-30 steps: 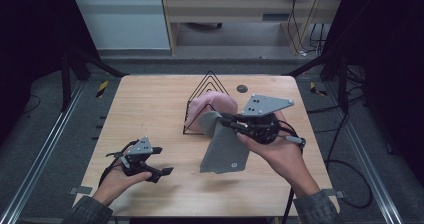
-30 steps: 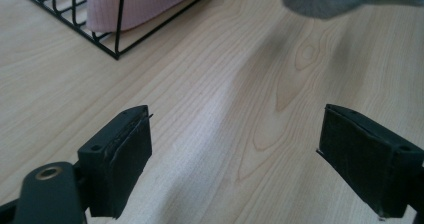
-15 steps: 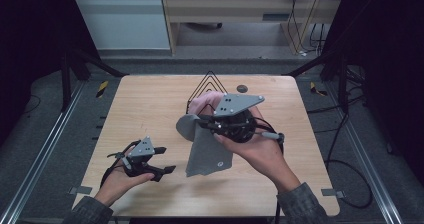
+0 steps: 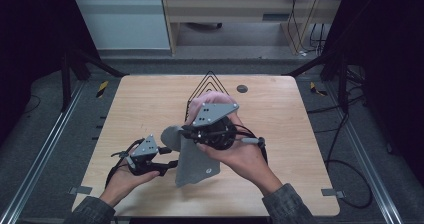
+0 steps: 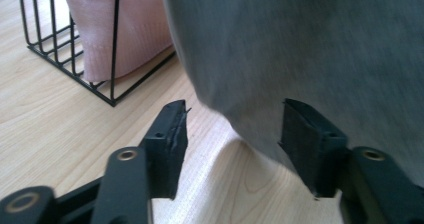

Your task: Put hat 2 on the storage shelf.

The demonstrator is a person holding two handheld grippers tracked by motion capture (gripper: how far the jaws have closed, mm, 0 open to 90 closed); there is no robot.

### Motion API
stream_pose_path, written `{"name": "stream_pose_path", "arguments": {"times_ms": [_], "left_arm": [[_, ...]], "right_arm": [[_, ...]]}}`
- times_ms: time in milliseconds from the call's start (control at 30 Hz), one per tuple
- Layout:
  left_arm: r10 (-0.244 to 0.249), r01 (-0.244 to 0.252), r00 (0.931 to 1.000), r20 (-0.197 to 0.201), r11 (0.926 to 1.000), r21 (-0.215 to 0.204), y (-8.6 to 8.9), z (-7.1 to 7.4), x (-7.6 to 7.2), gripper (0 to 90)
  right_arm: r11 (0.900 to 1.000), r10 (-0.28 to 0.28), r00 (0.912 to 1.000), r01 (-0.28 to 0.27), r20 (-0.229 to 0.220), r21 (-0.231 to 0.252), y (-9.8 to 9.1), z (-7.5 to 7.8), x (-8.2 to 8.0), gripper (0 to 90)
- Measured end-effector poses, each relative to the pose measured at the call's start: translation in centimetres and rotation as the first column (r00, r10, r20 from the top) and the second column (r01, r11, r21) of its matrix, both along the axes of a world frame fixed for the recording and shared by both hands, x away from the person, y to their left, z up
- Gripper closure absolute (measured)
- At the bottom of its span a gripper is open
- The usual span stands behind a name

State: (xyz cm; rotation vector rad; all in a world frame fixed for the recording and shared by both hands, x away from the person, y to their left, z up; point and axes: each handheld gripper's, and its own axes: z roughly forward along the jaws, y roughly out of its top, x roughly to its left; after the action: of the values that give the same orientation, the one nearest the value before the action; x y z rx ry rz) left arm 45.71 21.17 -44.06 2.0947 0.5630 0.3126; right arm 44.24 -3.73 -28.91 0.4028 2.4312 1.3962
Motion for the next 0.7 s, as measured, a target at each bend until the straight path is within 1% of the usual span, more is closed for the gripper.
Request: {"name": "stream_pose_path", "arguments": {"times_ms": [33, 67, 100, 133, 167, 200, 233, 300, 367, 433, 500, 533, 567, 633, 667, 700], "left_arm": [[0.001, -0.001, 1.0, -0.002, 1.0, -0.008, 0.0, 0.0, 0.1, 48.6], [0.007, -0.008, 1.0, -0.004, 0.9996, -0.026, 0.0, 0.1, 0.3, 51.6], [0.01, -0.01, 0.9999, -0.007, 0.9993, -0.035, -0.1, 0.1, 0.5, 57.6], [0.01, -0.011, 0.9999, -0.011, 0.9991, -0.04, -0.1, 0.1, 0.6, 61.2], [0.006, -0.006, 0.9999, -0.008, 0.9991, -0.041, -0.1, 0.2, 0.7, 65.0], [0.006, -0.006, 1.0, -0.007, 0.9992, -0.04, -0.1, 0.2, 0.7, 73.6], [0.004, -0.004, 1.0, -0.009, 0.9992, -0.039, -0.2, 0.3, 0.7, 76.8], [-0.005, 0.004, 0.9999, -0.01, 0.9991, -0.041, -0.1, 0.5, 0.6, 84.9], [-0.013, 0.012, 0.9998, -0.014, 0.9993, -0.034, -0.2, 0.8, 0.4, 86.3], [-0.018, 0.018, 0.9998, -0.001, 0.9997, -0.013, -0.3, 1.3, 0.1, 86.6], [-0.033, 0.033, 0.9995, 0.001, 0.9994, -0.009, -0.5, 1.7, -0.1, 86.8], [-0.035, 0.035, 0.9994, 0.004, 0.9994, 0.002, -0.6, 2.0, -0.1, 86.8], [-0.036, 0.036, 0.9993, -0.003, 0.9993, 0.006, -0.7, 2.2, -0.1, 86.8], [-0.045, 0.045, 0.999, 0.001, 0.9986, 0.029, -1.2, 3.1, -0.1, 86.9], [-0.046, 0.046, 0.999, 0.001, 0.9984, 0.032, -1.4, 3.5, -0.1, 86.9], [-0.051, 0.05, 0.9987, 0.01, 0.9975, 0.049, -1.6, 4.2, 0.0, 86.9]], "right_arm": [[1.0, 0.002, 1.0, -0.002, -0.004, -0.001, 0.1, -0.2, 0.0, 85.2], [1.0, 0.003, 1.0, -0.003, -0.007, -0.001, 0.1, -0.4, -0.1, 85.2], [1.0, 0.002, 0.9999, -0.002, -0.011, -0.001, 0.1, -0.6, -0.1, 85.2], [1.0, 0.002, 0.9999, -0.002, -0.012, 0.001, 0.0, -0.8, -0.1, 85.1], [1.0, 0.0, 0.9998, 0.0, -0.017, 0.004, -0.1, -0.9, 0.0, 85.1], [0.9999, -0.009, 0.9998, 0.01, -0.02, 0.006, -0.4, -1.1, 0.0, 85.1], [0.9999, -0.011, 0.9997, 0.012, -0.021, 0.008, -0.5, -1.2, 0.1, 85.1], [0.9991, -0.039, 0.9986, 0.039, -0.037, 0.015, -1.5, -1.6, 0.4, 85.1], [0.9978, -0.062, 0.997, 0.063, -0.047, 0.02, -2.4, -1.9, 0.7, 85.1], [0.9956, -0.09, 0.9944, 0.091, -0.056, 0.02, -3.5, -2.4, 1.0, 85.1], [0.9928, -0.117, 0.9912, 0.118, -0.062, 0.017, -4.6, -2.8, 1.3, 85.1], [0.9916, -0.127, 0.9897, 0.128, -0.066, 0.017, -5.0, -2.9, 1.4, 85.1], [0.9899, -0.14, 0.9877, 0.141, -0.07, 0.014, -5.6, -3.0, 1.5, 85.1], [0.9877, -0.154, 0.9858, 0.156, -0.067, 0.013, -6.2, -3.0, 1.6, 85.1], [0.9864, -0.162, 0.9847, 0.163, -0.066, 0.02, -6.6, -2.9, 1.7, 85.1], [0.9857, -0.165, 0.9843, 0.167, -0.062, 0.023, -6.8, -2.8, 1.7, 85.1]]}}
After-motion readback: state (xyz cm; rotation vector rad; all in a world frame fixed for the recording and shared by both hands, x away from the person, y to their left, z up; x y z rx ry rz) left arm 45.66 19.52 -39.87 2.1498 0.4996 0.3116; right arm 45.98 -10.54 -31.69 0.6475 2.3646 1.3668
